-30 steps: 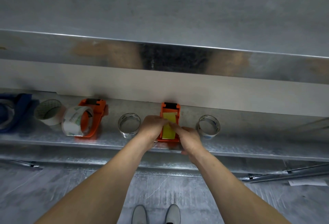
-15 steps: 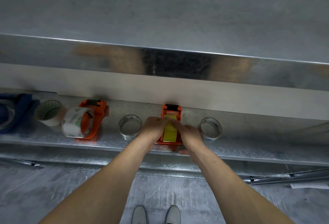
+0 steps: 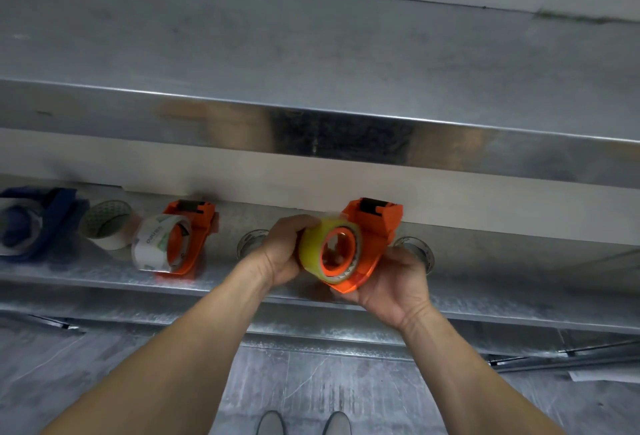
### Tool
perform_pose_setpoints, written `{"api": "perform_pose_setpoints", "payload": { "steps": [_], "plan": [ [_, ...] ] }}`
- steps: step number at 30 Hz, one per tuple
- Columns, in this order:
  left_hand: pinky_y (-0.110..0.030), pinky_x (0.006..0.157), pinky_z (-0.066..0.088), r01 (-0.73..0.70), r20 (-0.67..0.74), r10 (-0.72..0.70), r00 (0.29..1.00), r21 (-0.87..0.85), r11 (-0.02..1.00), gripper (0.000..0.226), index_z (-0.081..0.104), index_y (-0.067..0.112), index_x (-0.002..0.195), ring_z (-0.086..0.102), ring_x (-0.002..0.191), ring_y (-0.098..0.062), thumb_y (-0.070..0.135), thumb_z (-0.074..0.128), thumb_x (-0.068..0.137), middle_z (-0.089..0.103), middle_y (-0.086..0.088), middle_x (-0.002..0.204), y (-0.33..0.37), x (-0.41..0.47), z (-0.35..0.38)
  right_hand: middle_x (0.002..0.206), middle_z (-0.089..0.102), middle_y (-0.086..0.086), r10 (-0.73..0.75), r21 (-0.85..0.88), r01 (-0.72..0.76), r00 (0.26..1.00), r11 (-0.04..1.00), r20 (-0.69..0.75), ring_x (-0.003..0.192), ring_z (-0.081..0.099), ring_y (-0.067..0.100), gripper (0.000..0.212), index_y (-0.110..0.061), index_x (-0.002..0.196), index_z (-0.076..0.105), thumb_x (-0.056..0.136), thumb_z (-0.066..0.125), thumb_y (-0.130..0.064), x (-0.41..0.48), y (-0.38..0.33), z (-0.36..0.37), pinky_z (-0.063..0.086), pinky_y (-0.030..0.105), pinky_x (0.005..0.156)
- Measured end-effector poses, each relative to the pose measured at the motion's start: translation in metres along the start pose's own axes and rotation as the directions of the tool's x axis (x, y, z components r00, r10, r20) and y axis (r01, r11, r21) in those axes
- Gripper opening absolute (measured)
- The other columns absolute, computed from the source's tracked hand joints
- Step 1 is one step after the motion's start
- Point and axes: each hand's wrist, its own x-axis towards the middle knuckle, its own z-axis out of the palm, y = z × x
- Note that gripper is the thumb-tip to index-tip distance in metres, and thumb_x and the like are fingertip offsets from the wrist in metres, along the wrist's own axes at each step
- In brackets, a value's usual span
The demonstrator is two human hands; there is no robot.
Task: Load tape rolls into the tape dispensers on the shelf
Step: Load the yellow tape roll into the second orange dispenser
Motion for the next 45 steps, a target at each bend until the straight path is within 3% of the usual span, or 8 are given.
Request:
{"api": "perform_pose_setpoints", "payload": {
  "steps": [5,12,15,17,23,30,35,45],
  "plan": [
    [-0.037,0.061,0.055,-0.003,0.091,0.008,0.996,-0.057,0.998,0.042,0.069,0.007,0.055,0.06,0.055,-0.024,0.011,0.047,0.09,0.061,-0.012,0.058,0.018,-0.003,-0.01,0.13,0.059,0.028,-0.063,0.03,0.057,0.97,0.998,0.234,0.121,0.056,0.051,0.066,-0.002,0.124,0.061,0.059,0.06,0.009,-0.006,-0.01,0.004,0.041,0.074,0.095],
    [-0.036,0.076,0.053,-0.015,0.102,0.013,0.995,0.017,1.0,0.014,0.068,0.002,0.077,0.064,0.073,-0.025,0.013,0.06,0.078,0.069,-0.014,0.075,0.024,-0.005,-0.005,0.094,0.073,0.02,-0.076,-0.413,0.138,0.984,0.9,0.164,0.092,0.07,0.035,0.052,-0.003,0.091,0.076,0.055,0.049,0.023,-0.012,-0.01,0.031,0.041,0.071,0.099],
    [-0.032,0.071,0.049,-0.232,0.047,0.228,0.973,0.28,0.932,0.012,0.072,0.011,0.075,0.061,0.075,-0.022,0.015,0.063,0.082,0.068,-0.009,0.075,0.03,0.001,-0.001,0.088,0.076,-0.006,-0.249,-0.76,0.312,0.947,0.57,0.202,0.086,0.07,0.01,0.051,-0.024,0.087,0.078,0.058,0.063,0.015,-0.015,-0.006,0.045,0.056,0.038,0.086],
    [-0.04,0.071,0.049,-0.34,-0.015,0.378,0.926,0.405,0.849,0.012,0.071,0.016,0.066,0.059,0.074,-0.024,0.025,0.069,0.074,0.066,-0.007,0.07,0.033,0.004,0.0,0.069,0.068,-0.019,-0.372,-0.873,0.371,0.895,0.318,0.245,0.065,0.058,-0.004,0.029,-0.024,0.077,0.067,0.058,0.067,-0.003,-0.017,-0.003,0.052,0.047,0.017,0.066],
    [-0.033,0.078,0.052,-0.398,0.112,0.399,0.91,0.509,0.764,0.017,0.075,0.013,0.078,0.067,0.083,-0.013,0.024,0.068,0.088,0.074,-0.007,0.084,0.036,-0.005,0.003,0.073,0.066,-0.008,-0.505,-0.918,0.365,0.828,0.157,0.243,0.064,0.06,0.001,0.029,-0.021,0.085,0.059,0.064,0.075,-0.009,-0.009,0.004,0.039,0.043,0.014,0.06],
    [-0.028,0.084,0.055,-0.431,0.159,0.446,0.881,0.656,0.619,0.007,0.077,0.013,0.089,0.069,0.088,-0.013,0.013,0.075,0.082,0.075,0.001,0.091,0.034,-0.004,0.006,0.075,0.069,-0.003,-0.53,-0.923,0.339,0.824,0.182,0.198,0.063,0.061,0.0,0.032,-0.012,0.088,0.062,0.065,0.075,0.005,-0.008,0.005,0.039,0.045,0.015,0.059],
    [-0.038,0.089,0.055,-0.453,0.174,0.466,0.868,0.661,0.598,0.008,0.077,0.008,0.09,0.07,0.09,-0.017,0.012,0.072,0.085,0.075,-0.004,0.093,0.034,-0.002,0.009,0.066,0.069,-0.018,-0.522,-0.887,0.37,0.833,0.276,0.185,0.06,0.061,-0.005,0.032,-0.016,0.084,0.061,0.055,0.073,-0.011,-0.014,0.005,0.048,0.043,0.009,0.057],
    [-0.056,0.097,0.05,-0.471,0.205,0.427,0.881,0.461,0.752,0.027,0.075,0.023,0.07,0.069,0.093,-0.029,0.008,0.064,0.089,0.076,-0.007,0.085,0.035,-0.016,0.008,0.059,0.064,-0.013,-0.48,-0.85,0.263,0.877,0.457,0.013,0.058,0.058,-0.001,0.038,-0.017,0.073,0.058,0.04,0.063,0.002,-0.007,0.004,0.033,0.045,0.018,0.057]
  ]
}}
